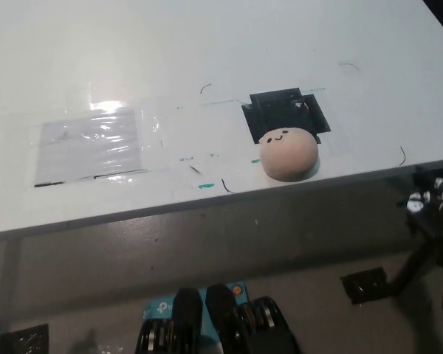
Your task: The robot uses its right hand to grab and squeeze a pink dumpling toy kept on the black mask on the desk
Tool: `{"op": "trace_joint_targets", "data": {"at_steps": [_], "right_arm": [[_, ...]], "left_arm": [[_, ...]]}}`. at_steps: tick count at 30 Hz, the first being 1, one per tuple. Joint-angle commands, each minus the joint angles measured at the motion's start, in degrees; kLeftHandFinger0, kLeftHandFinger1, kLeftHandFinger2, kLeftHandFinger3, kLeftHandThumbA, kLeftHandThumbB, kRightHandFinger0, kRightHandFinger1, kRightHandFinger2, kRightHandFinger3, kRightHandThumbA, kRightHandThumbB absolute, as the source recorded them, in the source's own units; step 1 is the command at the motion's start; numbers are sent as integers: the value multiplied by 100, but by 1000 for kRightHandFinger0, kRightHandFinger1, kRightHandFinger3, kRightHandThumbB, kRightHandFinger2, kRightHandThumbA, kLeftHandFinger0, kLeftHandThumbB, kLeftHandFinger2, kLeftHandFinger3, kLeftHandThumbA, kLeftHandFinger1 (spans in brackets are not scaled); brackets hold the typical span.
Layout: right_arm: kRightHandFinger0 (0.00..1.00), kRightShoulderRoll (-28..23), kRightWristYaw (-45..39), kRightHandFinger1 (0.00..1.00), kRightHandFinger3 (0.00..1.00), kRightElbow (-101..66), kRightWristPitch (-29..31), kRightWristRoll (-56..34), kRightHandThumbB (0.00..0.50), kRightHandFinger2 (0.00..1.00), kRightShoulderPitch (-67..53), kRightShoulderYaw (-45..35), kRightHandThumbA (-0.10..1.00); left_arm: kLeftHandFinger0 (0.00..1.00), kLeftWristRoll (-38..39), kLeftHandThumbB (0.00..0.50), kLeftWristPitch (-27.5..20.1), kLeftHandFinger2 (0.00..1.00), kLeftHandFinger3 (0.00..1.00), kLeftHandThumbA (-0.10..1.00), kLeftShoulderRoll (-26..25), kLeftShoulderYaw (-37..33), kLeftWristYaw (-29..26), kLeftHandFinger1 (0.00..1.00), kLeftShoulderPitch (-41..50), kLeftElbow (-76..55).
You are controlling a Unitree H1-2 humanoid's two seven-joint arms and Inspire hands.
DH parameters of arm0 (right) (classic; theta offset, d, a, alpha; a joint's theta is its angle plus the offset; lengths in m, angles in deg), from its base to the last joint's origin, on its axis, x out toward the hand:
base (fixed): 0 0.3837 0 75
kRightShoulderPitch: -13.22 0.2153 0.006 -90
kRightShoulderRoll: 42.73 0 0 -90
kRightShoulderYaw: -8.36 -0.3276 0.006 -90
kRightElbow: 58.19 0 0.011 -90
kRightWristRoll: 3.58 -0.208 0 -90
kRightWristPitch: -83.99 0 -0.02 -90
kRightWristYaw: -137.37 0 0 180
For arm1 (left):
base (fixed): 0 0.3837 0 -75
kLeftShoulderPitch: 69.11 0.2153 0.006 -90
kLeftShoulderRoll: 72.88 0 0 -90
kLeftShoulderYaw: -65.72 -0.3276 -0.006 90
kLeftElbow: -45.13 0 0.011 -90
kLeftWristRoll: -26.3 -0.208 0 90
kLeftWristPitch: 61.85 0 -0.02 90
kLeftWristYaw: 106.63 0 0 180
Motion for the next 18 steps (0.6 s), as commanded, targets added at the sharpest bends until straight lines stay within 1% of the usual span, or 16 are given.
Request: {"op": "trace_joint_targets", "data": {"at_steps": [1, 3, 5, 7, 8, 9, 10, 11, 12, 13, 14, 15, 16, 17, 18], "right_arm": [[83, -155, -35, 170, 819, -546, -377, -30, 63, 322, 429, 64, -100], [103, -227, -93, 193, 827, -799, -400, 23, 62, 337, 698, 172, -98], [89, -294, -123, 182, 842, -884, -392, 76, 59, 328, 808, 251, -45], [118, -319, -189, 197, 865, -968, -383, -83, 68, 333, 1035, 249, 1], [98, -330, -224, 177, 866, -950, -317, -125, 66, 323, 1159, 262, 1], [52, -329, -220, 139, 860, -967, -362, -134, 80, 307, 1265, 281, 18], [23, -333, -218, 125, 835, -958, -377, -88, 118, 312, 1401, 337, 55], [21, -337, -225, 148, 816, -890, -362, -3, 150, 361, 1609, 442, 87], [23, -336, -221, 157, 811, -881, -363, -1, 159, 382, 1625, 458, 97], [92, -367, -276, 234, 820, -759, -214, 73, 182, 464, 1703, 565, 117], [163, -386, -311, 342, 856, -723, -163, 61, 200, 590, 1716, 608, 136], [265, -469, -454, 487, 953, -574, 30, 146, 203, 749, 1776, 797, 180], [338, -492, -476, 579, 1000, -477, 72, 222, 247, 833, 1826, 921, 251], [389, -549, -501, 647, 1000, -455, -20, 345, 268, 918, 1872, 1088, 312], [490, -588, -614, 764, 1000, -397, -71, 286, 274, 1000, 1924, 1202, 325]], "left_arm": [[0, 159, 500, -183, 69, 49, 963, -131, 91, 152, 0, -51, -71], [0, 132, 500, -254, 68, 52, 978, -145, 77, 168, 0, -53, -38], [0, 136, 500, -176, 77, 61, 970, -139, 85, 131, 0, -42, -79], [0, 182, 500, -170, 77, 61, 963, -127, 106, 157, 0, -44, -72], [0, 159, 500, -188, 77, 63, 964, -133, 90, 151, 0, -44, -73], [0, 159, 500, -207, 84, 69, 968, -137, 85, 160, 4, -45, -58], [0, 167, 500, -209, 84, 69, 967, -140, 86, 171, 3, -42, -53], [0, 169, 500, -202, 83, 68, 965, -146, 83, 175, 2, -37, -51], [0, 165, 500, -201, 83, 66, 965, -151, 78, 173, 1, -35, -52], [0, 170, 500, -212, 83, 63, 965, -153, 77, 181, 0, -32, -68], [0, 163, 500, -211, 87, 64, 969, -156, 69, 174, 4, -32, -75], [0, 121, 500, -224, 85, 63, 971, -164, 40, 153, 3, -40, -70], [0, 58, 500, -231, 72, 54, 979, -182, 14, 96, 0, -49, -73], [0, 43, 500, -240, 66, 59, 976, -193, 0, 93, 0, -60, -53], [0, 54, 500, -283, 65, 61, 974, -200, -4, 127, 0, -78, 3]]}}
